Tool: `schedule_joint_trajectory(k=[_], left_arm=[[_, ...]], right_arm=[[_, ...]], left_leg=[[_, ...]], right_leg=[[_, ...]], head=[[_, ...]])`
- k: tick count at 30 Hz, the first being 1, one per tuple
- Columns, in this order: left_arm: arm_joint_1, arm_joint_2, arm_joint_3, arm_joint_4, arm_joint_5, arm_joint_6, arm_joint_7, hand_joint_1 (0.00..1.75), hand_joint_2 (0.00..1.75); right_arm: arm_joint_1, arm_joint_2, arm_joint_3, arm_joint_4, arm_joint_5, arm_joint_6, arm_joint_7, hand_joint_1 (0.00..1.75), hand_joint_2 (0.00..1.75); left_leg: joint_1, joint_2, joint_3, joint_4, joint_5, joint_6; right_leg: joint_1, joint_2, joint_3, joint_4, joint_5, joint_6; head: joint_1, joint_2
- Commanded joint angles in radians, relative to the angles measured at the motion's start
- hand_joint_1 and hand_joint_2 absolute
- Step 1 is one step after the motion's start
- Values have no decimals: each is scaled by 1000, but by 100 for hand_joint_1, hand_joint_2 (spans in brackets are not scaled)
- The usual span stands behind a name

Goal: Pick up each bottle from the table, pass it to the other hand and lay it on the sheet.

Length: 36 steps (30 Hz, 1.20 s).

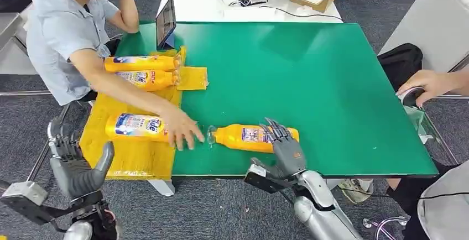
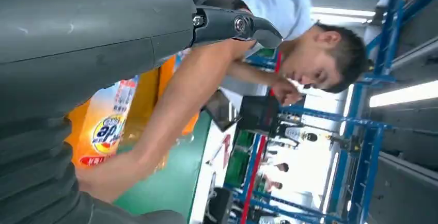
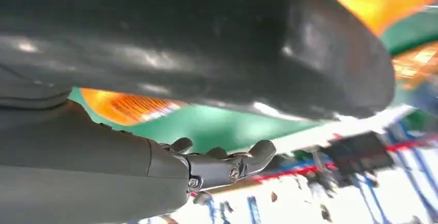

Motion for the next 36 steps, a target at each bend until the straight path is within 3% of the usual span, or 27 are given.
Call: schedule_joint_trajectory(k=[1, 12, 20, 32, 33, 36], left_arm=[[15, 29, 25, -29, -41, 25, 20, 0, 175], [-49, 28, 33, 74, -39, 38, 40, 0, 175], [-84, 33, 30, 151, -18, 37, 88, 0, 175], [-98, 37, 38, 178, -17, 40, 100, 0, 175], [-95, 39, 38, 174, -21, 43, 100, 0, 175], [-81, 43, 48, 152, -30, 51, 98, 0, 175]], right_arm=[[-85, -6, -21, 170, 67, 53, 104, 0, 0], [-200, 60, -54, 344, 9, 57, 41, 0, 0], [-368, 120, -32, 573, 28, 41, 86, 0, 0], [-433, 141, 11, 704, 67, 135, 132, 0, 0], [-436, 143, 11, 709, 64, 151, 133, 0, 175], [-438, 141, 22, 715, 69, 189, 141, 0, 175]], left_leg=[[0, 2, 2, -1, -1, -1], [0, 3, 6, -1, -1, -1], [0, 4, 4, -1, 0, -1], [0, 2, 7, 0, -1, -1], [1, 3, 8, 0, -1, -2], [0, 3, 6, -1, 0, -1]], right_leg=[[0, 2, 2, 0, 0, -1], [0, 3, 4, 0, 0, -2], [0, 4, 2, 0, 1, -2], [0, 2, 6, 0, -1, -2], [1, 3, 7, 0, -1, -3], [1, 3, 5, 0, 0, -2]], head=[[0, 0], [0, 0], [0, 0], [0, 0], [0, 0], [0, 0]])
